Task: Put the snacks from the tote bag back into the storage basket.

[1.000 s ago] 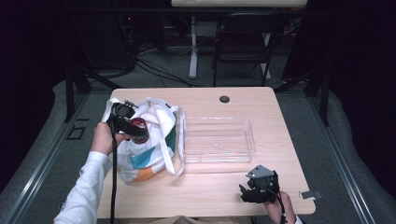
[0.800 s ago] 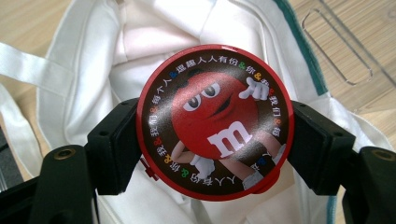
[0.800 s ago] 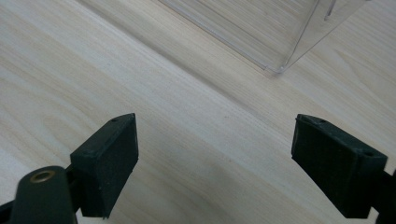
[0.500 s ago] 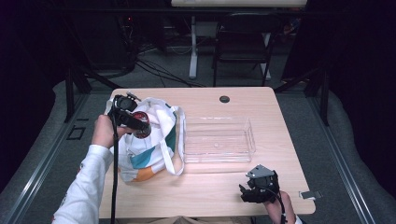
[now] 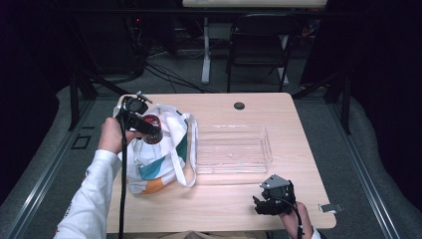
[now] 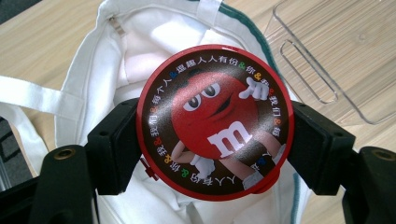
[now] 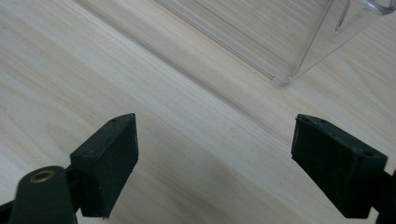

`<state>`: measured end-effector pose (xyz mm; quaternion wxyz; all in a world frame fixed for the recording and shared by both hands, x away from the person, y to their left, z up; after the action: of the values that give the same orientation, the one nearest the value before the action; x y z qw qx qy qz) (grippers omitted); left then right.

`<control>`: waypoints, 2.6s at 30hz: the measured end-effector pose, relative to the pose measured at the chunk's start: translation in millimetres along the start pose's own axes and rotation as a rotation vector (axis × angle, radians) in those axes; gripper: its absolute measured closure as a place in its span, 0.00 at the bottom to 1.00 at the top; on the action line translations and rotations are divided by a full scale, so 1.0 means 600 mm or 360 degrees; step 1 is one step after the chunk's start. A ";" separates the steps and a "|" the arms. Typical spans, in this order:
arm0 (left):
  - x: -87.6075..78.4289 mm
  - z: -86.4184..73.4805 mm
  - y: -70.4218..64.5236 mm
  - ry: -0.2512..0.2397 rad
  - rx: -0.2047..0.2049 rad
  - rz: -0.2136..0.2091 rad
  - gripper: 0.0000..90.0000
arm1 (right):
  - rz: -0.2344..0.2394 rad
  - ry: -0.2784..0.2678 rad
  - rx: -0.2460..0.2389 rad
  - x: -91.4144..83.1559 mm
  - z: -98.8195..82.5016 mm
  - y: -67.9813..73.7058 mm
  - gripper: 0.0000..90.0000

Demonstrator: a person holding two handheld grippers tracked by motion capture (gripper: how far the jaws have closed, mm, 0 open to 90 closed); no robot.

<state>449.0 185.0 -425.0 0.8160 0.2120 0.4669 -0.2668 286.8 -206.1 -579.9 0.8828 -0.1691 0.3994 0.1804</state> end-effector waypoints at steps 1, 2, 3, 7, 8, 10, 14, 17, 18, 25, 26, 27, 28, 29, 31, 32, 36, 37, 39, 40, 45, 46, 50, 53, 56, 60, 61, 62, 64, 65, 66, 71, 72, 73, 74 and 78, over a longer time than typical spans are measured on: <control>-0.003 0.003 -0.001 -0.0005 0.0002 0.0004 0.29 | 0.0008 0.0001 0.0001 0.000 0.001 0.000 0.16; -0.006 0.006 -0.003 -0.0004 0.0008 0.0003 0.29 | 0.0008 0.0001 0.0001 0.000 0.001 0.000 0.16; -0.009 0.009 -0.005 -0.0008 0.0010 0.0001 0.29 | 0.0011 0.0002 0.0001 0.001 0.001 0.000 0.16; -0.023 0.021 -0.012 -0.0032 0.0036 0.0003 0.29 | 0.0016 0.0002 -0.0006 0.003 0.003 0.000 0.16; -0.025 0.024 -0.013 -0.0035 0.0042 0.0000 0.29 | 0.0015 0.0000 -0.0001 0.004 0.003 0.000 0.16; -0.027 0.030 -0.015 -0.0044 0.0044 -0.0007 0.29 | 0.0028 -0.0003 0.0004 0.006 0.004 0.000 0.16; -0.023 0.039 -0.018 -0.0036 0.0059 -0.0018 0.29 | 0.0034 -0.0001 -0.0003 0.006 0.004 0.000 0.16; -0.020 0.044 -0.022 -0.0045 0.0059 -0.0036 0.29 | 0.0027 -0.0002 0.0007 0.004 0.002 0.001 0.16; -0.020 0.046 -0.023 -0.0045 0.0063 -0.0039 0.29 | 0.0022 -0.0002 0.0008 0.004 0.002 0.000 0.16; -0.028 0.059 -0.039 -0.0045 0.0098 -0.0045 0.29 | 0.0013 -0.0002 0.0002 0.000 -0.001 0.000 0.16; -0.028 0.062 -0.043 -0.0050 0.0104 -0.0045 0.29 | 0.0013 -0.0002 0.0002 0.000 -0.001 0.000 0.16; -0.030 0.064 -0.046 -0.0052 0.0117 -0.0047 0.29 | 0.0012 0.0000 -0.0001 -0.001 -0.001 0.000 0.16; -0.031 0.067 -0.050 -0.0055 0.0122 -0.0051 0.29 | 0.0014 0.0001 -0.0002 -0.002 -0.001 0.001 0.16; -0.031 0.070 -0.053 -0.0060 0.0130 -0.0056 0.29 | 0.0016 -0.0004 -0.0002 -0.002 0.000 0.001 0.16; -0.031 0.074 -0.057 -0.0069 0.0141 -0.0064 0.29 | 0.0018 -0.0003 -0.0010 -0.001 0.001 0.002 0.16; -0.031 0.076 -0.059 -0.0073 0.0148 -0.0068 0.29 | 0.0018 -0.0003 -0.0010 -0.001 0.001 0.002 0.16; -0.029 0.080 -0.066 -0.0081 0.0152 -0.0082 0.29 | 0.0033 -0.0012 -0.0014 0.001 0.004 0.005 0.16; -0.030 0.080 -0.068 -0.0079 0.0158 -0.0083 0.29 | 0.0035 -0.0013 -0.0013 0.001 0.003 0.005 0.16; -0.030 0.083 -0.072 -0.0078 0.0165 -0.0083 0.29 | 0.0030 -0.0010 -0.0010 0.001 0.003 0.004 0.16; -0.030 0.086 -0.075 -0.0078 0.0179 -0.0086 0.29 | 0.0029 -0.0007 -0.0005 0.000 0.002 0.003 0.16; -0.029 0.089 -0.081 -0.0085 0.0191 -0.0095 0.29 | 0.0027 -0.0005 -0.0009 0.001 0.002 0.004 0.16; -0.029 0.090 -0.083 -0.0078 0.0199 -0.0103 0.29 | 0.0027 -0.0006 -0.0009 0.000 0.002 0.004 0.16; -0.027 0.096 -0.089 -0.0096 0.0210 -0.0123 0.29 | 0.0024 -0.0003 -0.0004 0.000 0.001 0.003 0.16; -0.024 0.102 -0.097 -0.0098 0.0226 -0.0137 0.29 | 0.0022 0.0000 -0.0009 -0.001 0.000 0.002 0.16; -0.020 0.109 -0.106 -0.0106 0.0241 -0.0151 0.29 | 0.0021 -0.0005 0.0007 -0.001 -0.001 0.000 0.16; -0.011 0.117 -0.120 -0.0118 0.0255 -0.0183 0.29 | 0.0024 -0.0001 0.0000 -0.001 0.000 0.001 0.16; -0.008 0.119 -0.123 -0.0117 0.0256 -0.0188 0.29 | 0.0025 0.0002 0.0002 -0.002 -0.001 0.002 0.16; -0.006 0.121 -0.126 -0.0112 0.0264 -0.0192 0.29 | 0.0023 0.0000 0.0004 -0.002 -0.001 0.001 0.16; -0.002 0.124 -0.132 -0.0102 0.0276 -0.0196 0.29 | 0.0024 -0.0001 0.0006 -0.002 -0.001 0.001 0.16; 0.000 0.125 -0.135 -0.0108 0.0272 -0.0201 0.29 | 0.0025 0.0001 0.0005 -0.002 -0.001 0.001 0.16; 0.002 0.127 -0.138 -0.0117 0.0274 -0.0207 0.29 | 0.0025 0.0001 0.0005 -0.002 -0.001 0.001 0.16; 0.010 0.131 -0.154 -0.0122 0.0296 -0.0243 0.29 | 0.0025 0.0005 -0.0001 -0.001 -0.002 0.003 0.16; 0.011 0.132 -0.157 -0.0119 0.0301 -0.0246 0.29 | 0.0026 0.0006 0.0003 -0.002 -0.002 0.003 0.16; 0.013 0.133 -0.159 -0.0120 0.0302 -0.0250 0.29 | 0.0019 0.0009 0.0004 -0.002 -0.002 0.002 0.16; 0.016 0.134 -0.161 -0.0119 0.0311 -0.0256 0.29 | 0.0021 0.0007 0.0010 -0.002 -0.002 0.001 0.16; 0.026 0.138 -0.169 -0.0119 0.0319 -0.0284 0.29 | 0.0014 0.0008 0.0014 -0.002 -0.004 -0.001 0.16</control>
<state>445.2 54.1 -409.1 0.7806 0.2400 0.4243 -0.3911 284.5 -208.1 -580.5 0.8817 -0.1638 0.4032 0.1822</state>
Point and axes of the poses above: each handheld gripper's, and its own axes: x roughly forward along the jaws, z roughly out of its top, y roughly to its left, the point moved 4 cm from there along x, roughly forward along the jaws, and after that the axes turned 6 degrees about x, right-handed, at the moved point
